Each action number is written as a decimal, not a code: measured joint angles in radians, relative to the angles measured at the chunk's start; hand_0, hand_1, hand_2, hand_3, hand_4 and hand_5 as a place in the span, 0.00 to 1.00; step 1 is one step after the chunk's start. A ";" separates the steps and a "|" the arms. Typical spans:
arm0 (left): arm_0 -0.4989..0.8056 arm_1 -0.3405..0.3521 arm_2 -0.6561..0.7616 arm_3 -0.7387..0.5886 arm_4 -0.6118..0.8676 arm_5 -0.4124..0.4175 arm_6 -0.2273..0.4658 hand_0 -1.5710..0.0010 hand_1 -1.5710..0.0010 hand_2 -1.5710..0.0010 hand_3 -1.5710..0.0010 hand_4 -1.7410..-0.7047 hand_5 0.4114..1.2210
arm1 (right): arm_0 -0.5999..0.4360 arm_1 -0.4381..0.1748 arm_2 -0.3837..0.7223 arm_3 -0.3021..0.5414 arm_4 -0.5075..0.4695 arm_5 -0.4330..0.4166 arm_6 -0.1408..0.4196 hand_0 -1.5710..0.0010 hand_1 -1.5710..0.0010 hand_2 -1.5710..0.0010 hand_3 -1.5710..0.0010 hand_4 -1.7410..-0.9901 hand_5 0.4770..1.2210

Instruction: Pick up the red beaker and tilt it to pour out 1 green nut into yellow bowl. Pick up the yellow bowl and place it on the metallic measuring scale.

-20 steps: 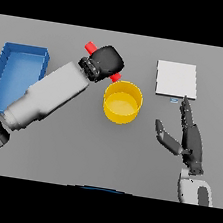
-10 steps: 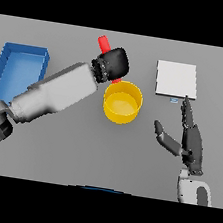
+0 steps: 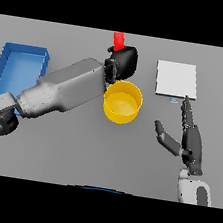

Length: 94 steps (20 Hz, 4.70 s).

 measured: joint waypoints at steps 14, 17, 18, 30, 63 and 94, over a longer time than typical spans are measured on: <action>-0.388 0.151 0.398 0.330 0.207 -0.010 0.076 0.00 0.00 0.00 0.04 0.01 1.00 | -0.010 0.001 0.018 0.014 -0.001 0.020 -0.027 1.00 1.00 1.00 1.00 0.85 0.13; -0.377 0.243 0.642 0.426 0.416 -0.023 0.146 0.00 0.00 0.00 0.03 0.00 1.00 | -0.026 0.000 0.018 0.026 -0.002 0.022 -0.011 1.00 1.00 1.00 1.00 0.83 0.14; -0.354 0.279 0.715 0.453 0.485 -0.014 0.151 0.00 0.00 0.00 0.03 0.00 1.00 | -0.028 -0.002 0.018 0.028 -0.006 0.025 -0.019 1.00 1.00 1.00 1.00 0.83 0.15; 0.114 0.381 1.091 0.367 0.935 0.296 0.481 0.00 0.00 0.00 0.00 0.00 1.00 | -0.052 -0.032 0.020 0.041 0.005 0.040 -0.015 1.00 1.00 1.00 1.00 0.82 0.24; 0.782 0.318 1.078 -0.415 1.212 0.203 0.661 0.98 0.98 0.99 0.98 0.91 0.30 | -0.109 -0.097 0.076 0.056 0.122 0.061 0.009 1.00 1.00 1.00 1.00 0.87 0.25; 0.825 0.312 1.081 -0.451 1.222 0.196 0.654 1.00 1.00 1.00 1.00 0.92 0.37 | -0.795 -0.287 0.592 0.599 0.695 0.473 -0.108 1.00 1.00 1.00 0.99 0.74 0.29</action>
